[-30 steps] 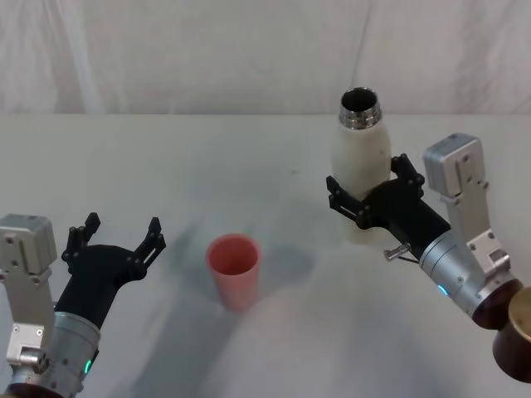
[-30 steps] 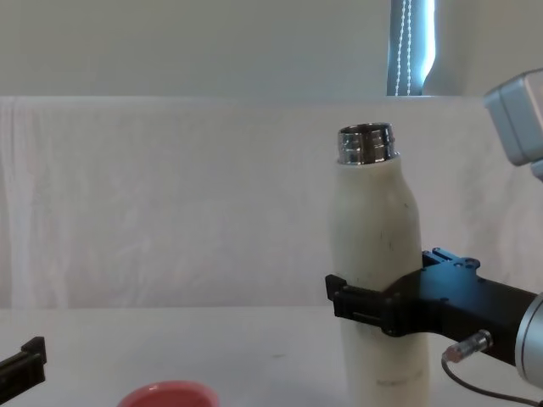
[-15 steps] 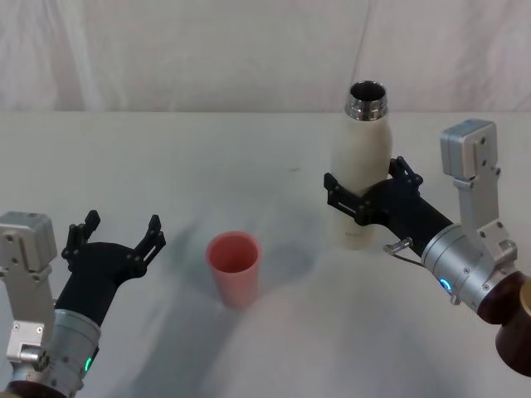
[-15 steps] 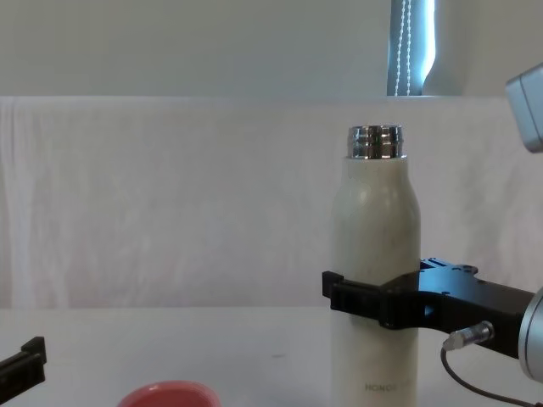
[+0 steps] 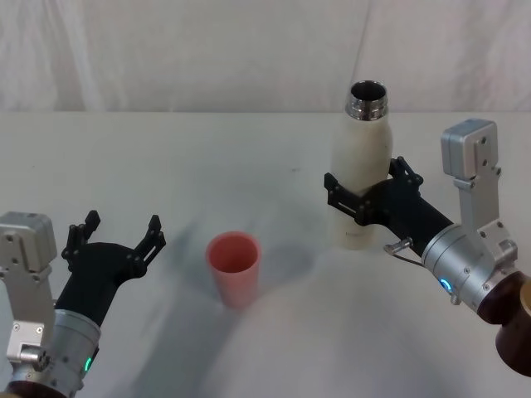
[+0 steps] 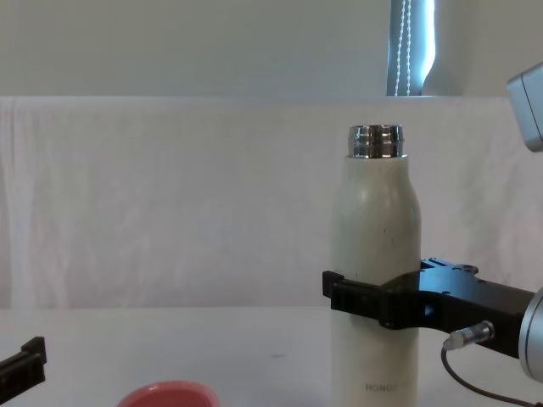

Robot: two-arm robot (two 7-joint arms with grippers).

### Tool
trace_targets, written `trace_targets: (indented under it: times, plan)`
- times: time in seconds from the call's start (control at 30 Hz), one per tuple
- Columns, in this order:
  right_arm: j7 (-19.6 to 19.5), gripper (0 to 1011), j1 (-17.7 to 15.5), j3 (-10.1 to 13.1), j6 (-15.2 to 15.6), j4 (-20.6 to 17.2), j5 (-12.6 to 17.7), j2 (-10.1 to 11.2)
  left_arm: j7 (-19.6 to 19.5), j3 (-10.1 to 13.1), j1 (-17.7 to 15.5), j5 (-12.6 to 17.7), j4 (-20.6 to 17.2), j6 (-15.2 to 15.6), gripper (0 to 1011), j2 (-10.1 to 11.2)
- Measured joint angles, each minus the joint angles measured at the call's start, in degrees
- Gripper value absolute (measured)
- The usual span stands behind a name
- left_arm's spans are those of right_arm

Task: Grasp the thermos with one hand and pour water into the cup lid.

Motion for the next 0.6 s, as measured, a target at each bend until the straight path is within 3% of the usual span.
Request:
trace_targets:
  times: [0.33,0.6]
  plan:
    - [-0.04,959,0.04,-0.05,-0.08,0.10,-0.15,0.00,0.00,0.00,0.00,0.00,0.00,0.00,1001,0.00]
    - [-1.44,959,1.13,-1.81,-1.70,1.32,-0.51,0.44,0.00,0.00,0.00,0.00,0.00,0.00,1001,0.00]
